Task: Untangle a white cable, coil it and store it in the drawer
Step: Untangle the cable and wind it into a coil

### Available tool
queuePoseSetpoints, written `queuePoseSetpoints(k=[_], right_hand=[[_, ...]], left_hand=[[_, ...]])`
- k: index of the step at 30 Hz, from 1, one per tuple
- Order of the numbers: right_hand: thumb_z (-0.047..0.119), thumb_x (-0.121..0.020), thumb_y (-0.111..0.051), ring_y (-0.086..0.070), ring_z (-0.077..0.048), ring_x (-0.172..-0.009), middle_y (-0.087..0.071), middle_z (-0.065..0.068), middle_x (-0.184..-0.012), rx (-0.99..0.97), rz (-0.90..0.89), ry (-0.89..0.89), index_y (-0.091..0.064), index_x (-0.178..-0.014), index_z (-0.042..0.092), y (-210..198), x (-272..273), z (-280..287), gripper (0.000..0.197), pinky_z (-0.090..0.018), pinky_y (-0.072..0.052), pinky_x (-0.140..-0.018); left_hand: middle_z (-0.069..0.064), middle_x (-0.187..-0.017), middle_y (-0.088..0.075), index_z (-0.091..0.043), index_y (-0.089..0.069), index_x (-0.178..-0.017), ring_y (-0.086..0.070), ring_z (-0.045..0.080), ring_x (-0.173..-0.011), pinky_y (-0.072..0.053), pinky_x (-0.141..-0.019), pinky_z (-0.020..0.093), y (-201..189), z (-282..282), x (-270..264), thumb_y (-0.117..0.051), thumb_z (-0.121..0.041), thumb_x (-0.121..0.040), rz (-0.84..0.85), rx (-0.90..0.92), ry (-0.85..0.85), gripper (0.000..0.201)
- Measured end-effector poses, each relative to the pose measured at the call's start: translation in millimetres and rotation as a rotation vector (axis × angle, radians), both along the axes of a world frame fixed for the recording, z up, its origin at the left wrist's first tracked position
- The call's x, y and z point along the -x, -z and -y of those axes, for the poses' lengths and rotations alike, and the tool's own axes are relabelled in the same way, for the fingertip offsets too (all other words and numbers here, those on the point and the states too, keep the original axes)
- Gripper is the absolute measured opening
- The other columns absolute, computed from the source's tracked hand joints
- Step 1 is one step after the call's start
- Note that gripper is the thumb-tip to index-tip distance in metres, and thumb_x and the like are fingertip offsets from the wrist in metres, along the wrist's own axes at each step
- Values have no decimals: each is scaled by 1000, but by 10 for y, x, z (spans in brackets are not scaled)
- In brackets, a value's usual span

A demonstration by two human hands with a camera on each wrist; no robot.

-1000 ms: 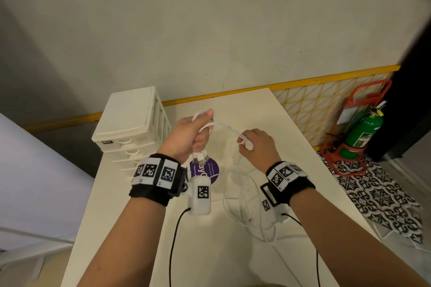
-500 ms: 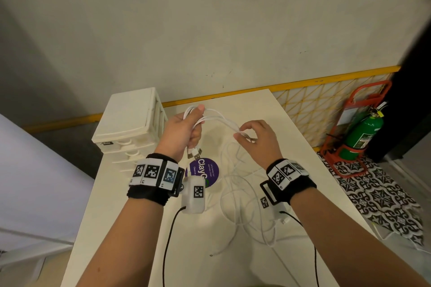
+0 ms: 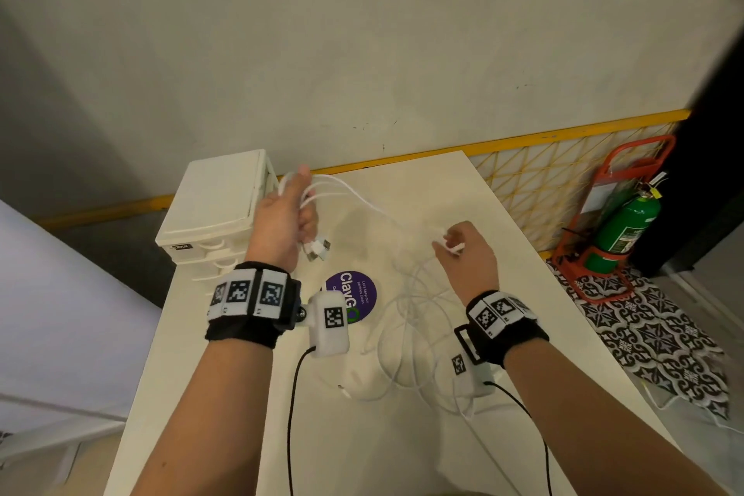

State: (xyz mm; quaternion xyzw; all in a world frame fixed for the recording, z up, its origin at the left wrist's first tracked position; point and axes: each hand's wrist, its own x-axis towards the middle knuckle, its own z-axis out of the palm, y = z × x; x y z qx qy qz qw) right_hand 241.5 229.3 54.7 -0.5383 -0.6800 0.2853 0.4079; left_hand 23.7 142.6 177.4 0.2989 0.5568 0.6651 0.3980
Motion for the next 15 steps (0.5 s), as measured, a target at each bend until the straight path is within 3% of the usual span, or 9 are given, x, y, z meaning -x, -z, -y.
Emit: queuePoseSetpoints(k=[3, 5, 9, 12, 15], right_hand=[[23, -84, -64, -63, -28, -62, -63, -4, -76, 132, -40, 42, -53, -84, 16, 89, -145, -35, 13, -43, -56, -65], [26, -82, -66, -63, -26, -66, -66, -8, -82, 227, 21, 28, -56, -88, 15, 124, -195, -33, 16, -37, -53, -67], [31, -75, -74, -54, -14, -99, -55, -1, -106, 194, -52, -112, -51, -120, 20, 51, -77, 26, 51, -25, -40, -84], [33, -73, -75, -42, -12, -122, -44, -2, -131, -34, -86, -243, -35, -137, 24, -143, 98, 86, 76, -26, -34, -102], [40, -75, -72, -27, -16, -136, -33, -4, -148, -143, 95, -373, -23, -144, 21, -341, 292, 96, 86, -33, -20, -113]], left_hand=[[-8, -42, -33, -17, -49, -69, -27, 8, -35, -17, -36, 22, -21, 17, 174, -53, -31, -94, 25, -14, -127, 30], [-7, -43, -34, -18, -48, -68, -27, 9, -35, -17, -37, 22, -4, 23, 209, -55, -32, -93, -20, 6, -136, 29], [-8, -39, -34, -17, -46, -66, -27, 9, -33, -19, -34, 19, 67, 6, 66, -55, -34, -93, -107, 89, -65, 34], [-7, -40, -35, -16, -50, -67, -27, 10, -33, -19, -34, 19, 148, -18, -66, -55, -35, -93, -141, 132, 19, 33], [-7, -41, -34, -16, -52, -66, -26, 10, -35, -20, -36, 20, 189, -30, -210, -56, -37, -93, -192, 155, 145, 34]])
